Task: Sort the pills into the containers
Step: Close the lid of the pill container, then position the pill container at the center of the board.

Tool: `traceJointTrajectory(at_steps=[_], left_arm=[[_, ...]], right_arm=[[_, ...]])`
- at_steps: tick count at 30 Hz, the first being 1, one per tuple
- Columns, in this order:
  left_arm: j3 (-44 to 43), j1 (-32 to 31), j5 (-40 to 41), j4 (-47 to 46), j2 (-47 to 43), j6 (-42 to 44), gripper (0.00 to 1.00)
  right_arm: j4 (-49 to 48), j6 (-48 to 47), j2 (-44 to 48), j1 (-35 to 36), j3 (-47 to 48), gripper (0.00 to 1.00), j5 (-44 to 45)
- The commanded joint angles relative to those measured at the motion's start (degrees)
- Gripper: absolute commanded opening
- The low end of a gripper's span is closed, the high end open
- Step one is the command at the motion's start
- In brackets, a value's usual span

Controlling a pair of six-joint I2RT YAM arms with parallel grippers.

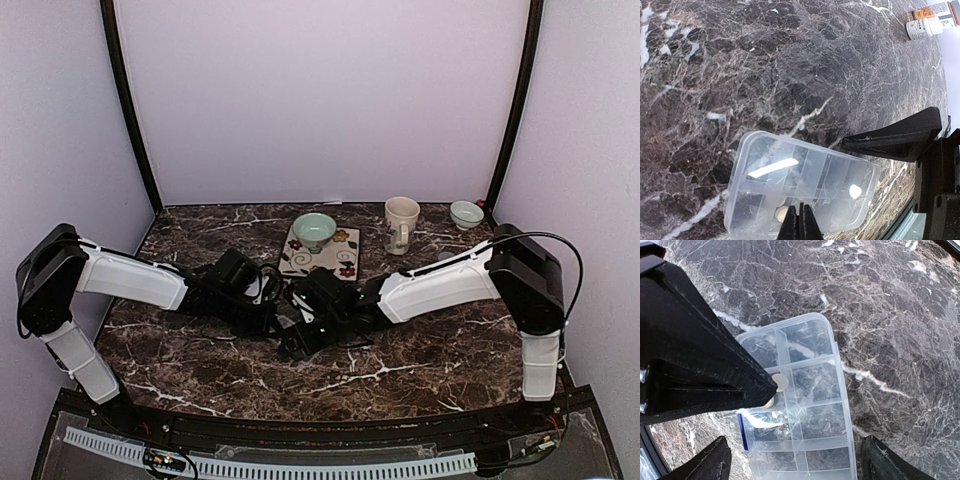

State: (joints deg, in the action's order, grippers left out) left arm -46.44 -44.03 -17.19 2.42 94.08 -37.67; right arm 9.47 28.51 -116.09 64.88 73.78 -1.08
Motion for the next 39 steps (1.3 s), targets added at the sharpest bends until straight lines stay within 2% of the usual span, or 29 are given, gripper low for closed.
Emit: traceJointTrajectory(at_steps=[1, 19, 33, 39], left_arm=[[1.0, -0.3, -0.1, 1.3, 0.5, 0.4, 0.0], [0.5, -0.3, -1.1, 1.3, 1.0, 0.3, 0.0], [0.4, -0.3, -2.1, 0.7, 1.3, -0.5, 0.0], [0.5, -0.3, -2.2, 0.3, 1.0, -0.9, 0.0]], right_arm=[[7.1, -0.7, -2.0, 1.3, 0.5, 0.9, 0.9], [12.4, -2.6, -7.6, 4.3, 8.0, 0.87, 9.1], [13.1, -3.0, -10.9, 6.4, 9.4, 0.78, 14.7], [12.3, -3.1, -11.0, 6.9, 8.6, 0.7, 16.4]])
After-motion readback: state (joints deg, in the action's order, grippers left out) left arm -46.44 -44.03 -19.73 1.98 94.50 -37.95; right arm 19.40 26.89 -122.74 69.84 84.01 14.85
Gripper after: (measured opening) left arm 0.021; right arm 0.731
